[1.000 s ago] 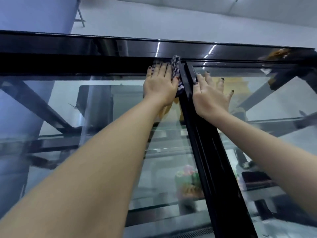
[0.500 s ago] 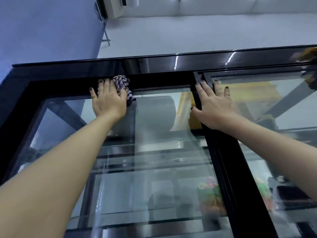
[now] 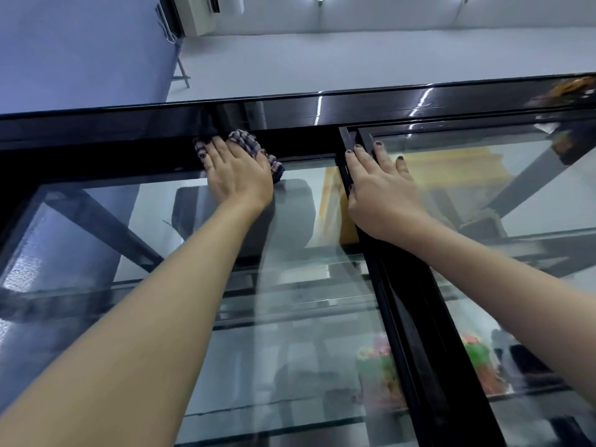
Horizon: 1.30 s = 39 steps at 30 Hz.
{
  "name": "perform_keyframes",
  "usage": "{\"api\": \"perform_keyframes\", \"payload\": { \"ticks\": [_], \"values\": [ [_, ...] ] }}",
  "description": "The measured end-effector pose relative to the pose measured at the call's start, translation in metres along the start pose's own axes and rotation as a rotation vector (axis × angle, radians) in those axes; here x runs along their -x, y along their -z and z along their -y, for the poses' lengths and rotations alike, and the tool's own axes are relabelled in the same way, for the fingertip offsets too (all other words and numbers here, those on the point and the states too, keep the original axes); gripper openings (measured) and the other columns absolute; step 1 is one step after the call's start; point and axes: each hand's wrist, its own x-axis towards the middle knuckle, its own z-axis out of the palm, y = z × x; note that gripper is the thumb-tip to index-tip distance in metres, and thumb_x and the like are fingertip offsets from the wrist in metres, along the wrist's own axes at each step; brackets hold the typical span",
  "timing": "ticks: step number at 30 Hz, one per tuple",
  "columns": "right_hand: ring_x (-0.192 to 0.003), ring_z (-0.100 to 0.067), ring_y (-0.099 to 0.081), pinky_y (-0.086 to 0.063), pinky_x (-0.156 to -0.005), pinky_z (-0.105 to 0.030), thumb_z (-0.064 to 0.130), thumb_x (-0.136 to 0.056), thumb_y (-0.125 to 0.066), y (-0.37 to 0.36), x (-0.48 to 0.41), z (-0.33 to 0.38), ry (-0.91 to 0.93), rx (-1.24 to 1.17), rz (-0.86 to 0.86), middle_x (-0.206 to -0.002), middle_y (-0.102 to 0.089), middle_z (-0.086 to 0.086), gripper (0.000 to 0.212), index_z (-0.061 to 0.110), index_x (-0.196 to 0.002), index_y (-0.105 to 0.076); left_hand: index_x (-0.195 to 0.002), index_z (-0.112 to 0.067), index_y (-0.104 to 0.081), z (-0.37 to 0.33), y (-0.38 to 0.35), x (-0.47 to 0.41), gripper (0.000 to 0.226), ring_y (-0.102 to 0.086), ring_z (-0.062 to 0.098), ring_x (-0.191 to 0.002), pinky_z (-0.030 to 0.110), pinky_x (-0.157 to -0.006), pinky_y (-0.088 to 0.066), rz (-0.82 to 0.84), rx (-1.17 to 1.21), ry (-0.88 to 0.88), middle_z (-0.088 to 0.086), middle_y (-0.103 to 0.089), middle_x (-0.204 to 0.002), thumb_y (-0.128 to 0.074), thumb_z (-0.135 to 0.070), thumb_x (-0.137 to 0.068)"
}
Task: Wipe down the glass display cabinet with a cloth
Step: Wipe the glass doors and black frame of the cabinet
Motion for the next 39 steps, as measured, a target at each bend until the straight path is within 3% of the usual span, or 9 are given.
{"api": "perform_keyframes", "payload": {
  "ticks": [6, 10, 16, 23, 33, 39],
  "values": [
    [-0.147, -0.021, 0.007, 0.001, -0.118, -0.044, 0.017, -0.097, -0.029, 0.000, 0.002, 0.001, -0.009, -0.018, -0.025, -0.160, -0.003, 0.002, 0.059, 0.018, -0.152, -0.008, -0.149, -0.005, 0.003, -0.041, -0.008, 0.018, 0.064, -0.005, 0.031, -0.145, 0.038, -0.116, -0.001, 0.025, 0.059, -0.213, 0.020, -0.008, -0.156, -0.022, -0.039, -0.100],
    [-0.147, -0.020, 0.005, 0.000, -0.118, -0.044, 0.018, -0.097, -0.030, -0.002, 0.003, 0.000, -0.007, -0.019, -0.043, -0.160, -0.006, 0.003, 0.058, 0.018, -0.151, -0.010, -0.150, -0.009, 0.002, -0.060, -0.013, 0.018, 0.061, -0.005, 0.031, -0.145, 0.039, -0.117, -0.001, 0.039, 0.044, -0.260, 0.019, -0.008, -0.156, -0.019, -0.038, -0.101],
    [-0.147, -0.019, 0.006, 0.001, -0.118, -0.043, 0.021, -0.098, -0.029, -0.002, 0.003, -0.001, -0.011, -0.008, -0.031, -0.160, -0.004, 0.003, 0.058, 0.019, -0.152, -0.008, -0.151, -0.023, -0.006, -0.039, -0.009, 0.011, 0.053, -0.004, 0.022, -0.146, 0.034, -0.117, -0.002, 0.093, 0.041, -0.474, 0.009, -0.006, -0.158, -0.016, -0.039, -0.101],
    [-0.147, -0.018, 0.006, 0.000, -0.118, -0.043, 0.023, -0.098, -0.028, 0.001, 0.005, 0.000, -0.023, -0.009, -0.023, -0.160, -0.004, 0.005, 0.057, 0.020, -0.152, -0.008, -0.150, -0.035, -0.006, -0.034, -0.007, 0.010, 0.050, -0.004, 0.019, -0.146, 0.033, -0.116, -0.001, 0.121, 0.065, -0.522, 0.004, -0.007, -0.159, -0.016, -0.039, -0.101],
    [-0.146, -0.016, 0.008, 0.000, -0.119, -0.042, 0.024, -0.099, -0.027, 0.003, 0.006, 0.003, -0.037, 0.008, -0.005, -0.159, -0.002, 0.007, 0.057, 0.021, -0.152, -0.007, -0.150, -0.033, -0.009, -0.045, -0.008, 0.011, 0.049, -0.003, 0.017, -0.146, 0.032, -0.116, -0.001, 0.114, 0.079, -0.514, 0.002, -0.008, -0.159, -0.016, -0.037, -0.101],
    [-0.146, -0.016, 0.008, 0.000, -0.119, -0.043, 0.023, -0.099, -0.027, 0.003, 0.006, 0.003, -0.037, 0.011, 0.008, -0.159, -0.001, 0.007, 0.057, 0.022, -0.152, -0.006, -0.150, -0.029, -0.015, -0.015, -0.001, 0.010, 0.049, -0.005, 0.015, -0.145, 0.029, -0.115, 0.001, 0.125, 0.107, -0.514, 0.000, -0.009, -0.159, -0.020, -0.036, -0.102]
  ]
}}
